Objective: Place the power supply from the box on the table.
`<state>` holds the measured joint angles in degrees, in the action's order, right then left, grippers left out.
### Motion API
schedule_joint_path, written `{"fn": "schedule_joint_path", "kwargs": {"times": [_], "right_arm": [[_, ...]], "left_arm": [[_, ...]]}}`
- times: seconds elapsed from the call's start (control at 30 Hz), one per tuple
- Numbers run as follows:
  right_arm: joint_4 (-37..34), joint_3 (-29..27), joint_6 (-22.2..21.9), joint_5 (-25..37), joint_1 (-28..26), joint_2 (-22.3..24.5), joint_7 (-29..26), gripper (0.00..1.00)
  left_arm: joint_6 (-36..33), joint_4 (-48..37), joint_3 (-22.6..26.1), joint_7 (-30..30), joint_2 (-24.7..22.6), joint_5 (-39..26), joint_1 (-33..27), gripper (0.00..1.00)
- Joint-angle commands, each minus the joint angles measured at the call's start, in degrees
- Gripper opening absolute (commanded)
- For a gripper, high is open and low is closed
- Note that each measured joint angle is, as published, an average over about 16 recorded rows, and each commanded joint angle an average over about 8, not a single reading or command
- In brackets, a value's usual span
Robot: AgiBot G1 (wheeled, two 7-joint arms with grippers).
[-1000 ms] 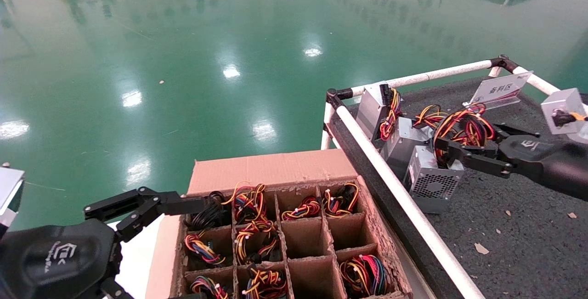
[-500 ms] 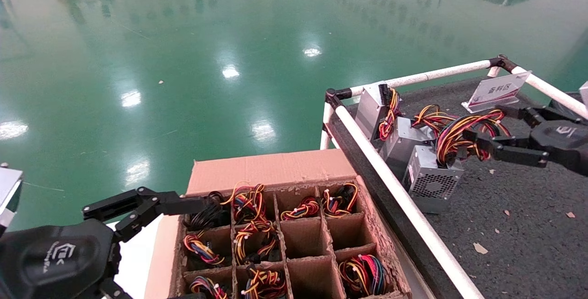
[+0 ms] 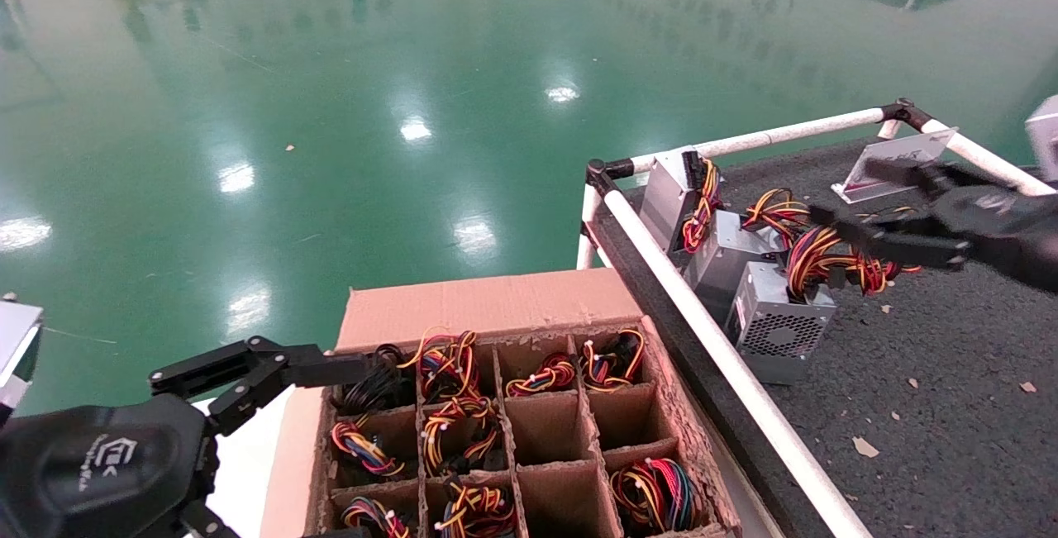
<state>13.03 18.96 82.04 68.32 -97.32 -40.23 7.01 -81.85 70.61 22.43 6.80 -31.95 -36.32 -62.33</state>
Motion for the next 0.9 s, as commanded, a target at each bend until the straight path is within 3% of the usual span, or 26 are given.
{"fn": "schedule_joint_path", "kwargs": {"times": [0.03,0.9], "right_arm": [[-0.2,0.2,0.6,0.2,-0.3,-0.5,-0.6,1.00],[25.0,-1.1,2.0,-10.8,14.7,1.8,-7.9,1.00]], "left_arm": [[0.0,0.0,0.0,0.0,0.0,0.0,0.0,1.00],[0.0,0.0,0.0,0.0,0.0,0.0,0.0,1.00]]}}
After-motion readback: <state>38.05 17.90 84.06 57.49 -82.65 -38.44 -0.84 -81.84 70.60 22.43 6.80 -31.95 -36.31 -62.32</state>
